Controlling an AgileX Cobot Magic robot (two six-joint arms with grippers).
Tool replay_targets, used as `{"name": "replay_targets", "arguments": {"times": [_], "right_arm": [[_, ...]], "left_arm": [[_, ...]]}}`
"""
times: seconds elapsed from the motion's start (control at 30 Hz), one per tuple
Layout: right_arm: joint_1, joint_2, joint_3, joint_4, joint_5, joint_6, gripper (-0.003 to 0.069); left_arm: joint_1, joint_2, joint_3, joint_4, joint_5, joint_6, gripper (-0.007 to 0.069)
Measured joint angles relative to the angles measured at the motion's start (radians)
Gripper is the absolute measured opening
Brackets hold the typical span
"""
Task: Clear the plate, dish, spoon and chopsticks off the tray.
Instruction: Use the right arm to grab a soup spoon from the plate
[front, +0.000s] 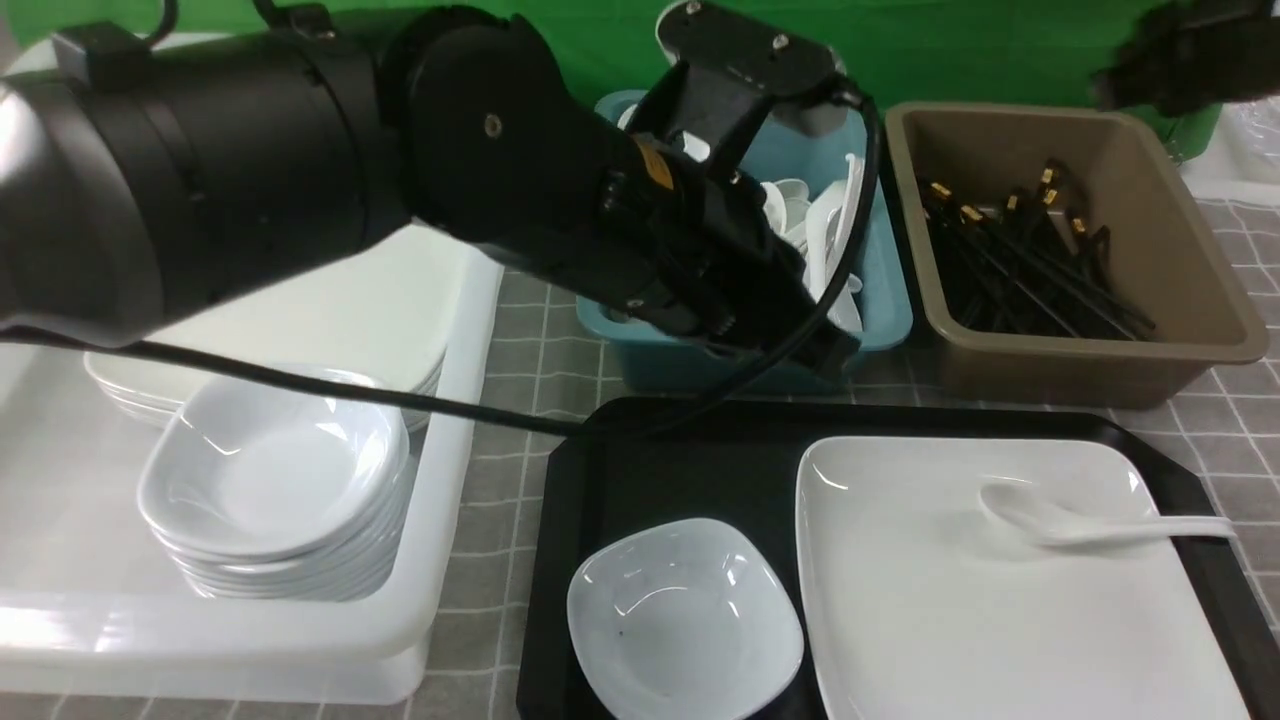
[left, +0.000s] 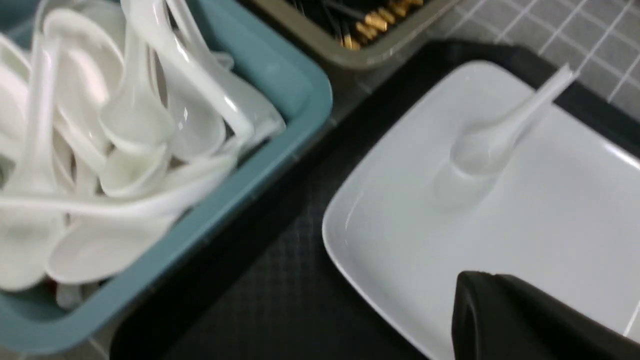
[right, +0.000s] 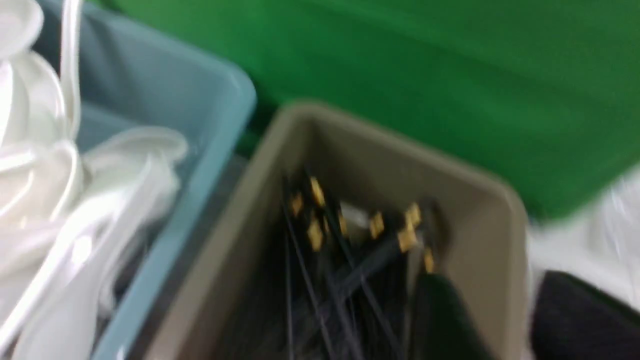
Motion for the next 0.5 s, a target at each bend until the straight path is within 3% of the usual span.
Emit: {"name": "replay_targets", "arguments": {"times": [0.1,0.2,0.3,0.4,0.5], "right_arm": [[-0.049,-0.051,0.004,0.001,0.225,0.025,0.0048],[-0.095,-0.056,0.046,0.041,0.381,-0.012,0.002],[-0.14,-0.044,0.133,0.181,0.485,-0.177,0.0018],[-0.144,-0.038,0.22,0.339,0.48,-0.379,0.0033],[-0.1,-0.036,0.298,0.43,0.388,-0.539,0.0134]], "left_arm": [[0.0,-0.007,0.0,0.022,0.061,-0.003,0.0005],[0.0,-0.026,0.0,0.037,0.113,-0.008,0.0005],[0.0,-0.054,0.0,0.047,0.145,-0.008,0.0005],[0.0,-0.083,0.0,0.059,0.158,-0.011,0.0005],[0.0,-0.109,0.0,0.077,0.168,-0.012,0.0005]]}}
